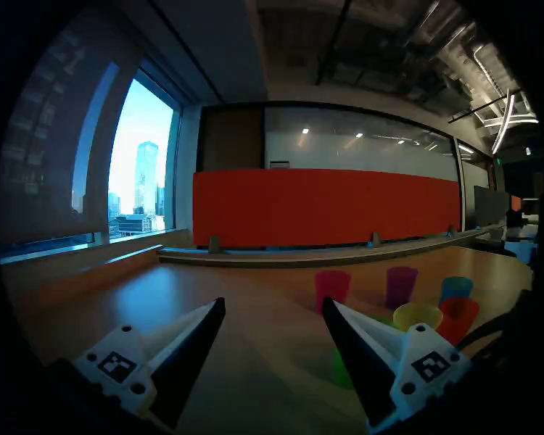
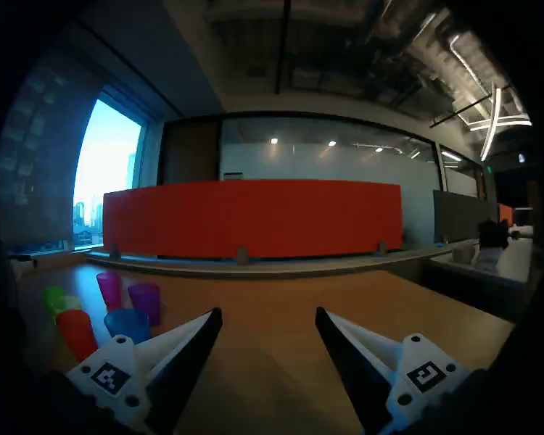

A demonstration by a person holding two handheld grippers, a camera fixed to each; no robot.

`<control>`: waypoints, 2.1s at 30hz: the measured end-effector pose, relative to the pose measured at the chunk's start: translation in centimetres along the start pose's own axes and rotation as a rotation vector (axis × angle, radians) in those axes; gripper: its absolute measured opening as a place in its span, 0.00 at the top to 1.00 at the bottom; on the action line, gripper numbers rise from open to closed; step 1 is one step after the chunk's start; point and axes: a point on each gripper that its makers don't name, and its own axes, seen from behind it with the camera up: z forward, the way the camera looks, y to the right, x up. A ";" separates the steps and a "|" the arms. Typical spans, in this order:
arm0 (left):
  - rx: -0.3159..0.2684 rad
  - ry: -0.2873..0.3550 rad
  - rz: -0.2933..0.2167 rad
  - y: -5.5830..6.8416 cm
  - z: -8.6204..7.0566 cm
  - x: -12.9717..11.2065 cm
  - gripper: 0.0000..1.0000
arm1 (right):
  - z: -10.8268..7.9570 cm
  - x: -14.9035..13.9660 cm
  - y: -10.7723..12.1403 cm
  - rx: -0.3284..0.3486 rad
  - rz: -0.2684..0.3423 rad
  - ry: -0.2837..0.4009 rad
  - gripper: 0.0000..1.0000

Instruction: Pour water

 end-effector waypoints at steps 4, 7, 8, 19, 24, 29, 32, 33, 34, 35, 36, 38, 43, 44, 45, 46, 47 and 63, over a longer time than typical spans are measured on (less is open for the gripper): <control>0.000 0.000 0.000 0.0 0.0 0.0 0.01 | 0.1 0.1 -0.4 0.003 -0.009 -0.001 0.00; 0.000 0.000 0.000 0.0 0.0 0.0 0.01 | 0.1 0.1 -0.5 0.004 -0.008 -0.002 0.00; 0.000 0.000 0.000 0.0 0.0 0.0 0.01 | 0.1 0.1 -0.5 0.004 -0.008 -0.002 0.00; 0.000 0.000 0.000 0.0 0.0 0.0 0.01 | 0.0 0.2 -0.3 -0.004 -0.007 -0.004 0.00; 0.000 0.000 0.000 0.0 0.0 0.0 0.01 | 0.0 0.2 -0.3 -0.005 -0.006 -0.004 0.00; 0.000 0.000 0.000 0.0 0.0 0.0 0.01 | 0.1 0.2 -0.3 -0.005 -0.006 -0.004 0.00; 0.000 0.000 0.000 0.0 0.0 -0.1 0.01 | 0.1 0.2 -0.3 -0.005 -0.007 -0.004 0.00; 0.000 0.000 0.000 0.0 0.0 -0.1 0.01 | 0.1 0.2 -0.3 -0.005 -0.007 -0.004 0.00; 0.000 0.000 0.000 0.0 0.0 -0.1 0.01 | 0.1 0.2 -0.3 -0.005 -0.007 -0.004 0.00; 0.000 0.000 0.000 0.0 0.0 0.0 0.01 | 0.1 0.2 -0.4 -0.005 -0.007 -0.004 0.01; 0.000 0.000 0.000 0.0 0.0 0.0 0.01 | 0.1 0.2 -0.4 -0.005 -0.007 -0.004 0.01; 0.000 0.000 0.000 0.0 0.0 0.0 0.01 | 0.1 0.2 -0.4 -0.005 -0.007 -0.004 0.00; 0.000 0.000 0.000 0.0 0.0 0.0 0.01 | 0.1 0.2 -0.3 -0.005 -0.007 -0.004 0.00; 0.000 0.000 0.000 0.0 0.0 0.0 0.01 | 0.1 0.2 -0.3 -0.005 -0.007 -0.004 0.00; 0.000 0.000 0.000 0.0 0.0 0.0 0.01 | 0.1 0.2 -0.3 -0.005 -0.007 -0.004 0.00; 0.000 0.000 0.000 0.0 0.0 0.0 0.01 | 0.1 0.2 -0.3 -0.005 -0.007 -0.004 0.00; 0.000 0.000 0.000 0.0 0.0 0.0 0.01 | 0.1 0.2 -0.3 -0.005 -0.007 -0.004 0.00; 0.000 0.000 0.000 0.0 0.0 0.0 0.01 | 0.0 0.2 -0.3 -0.005 -0.007 -0.004 0.00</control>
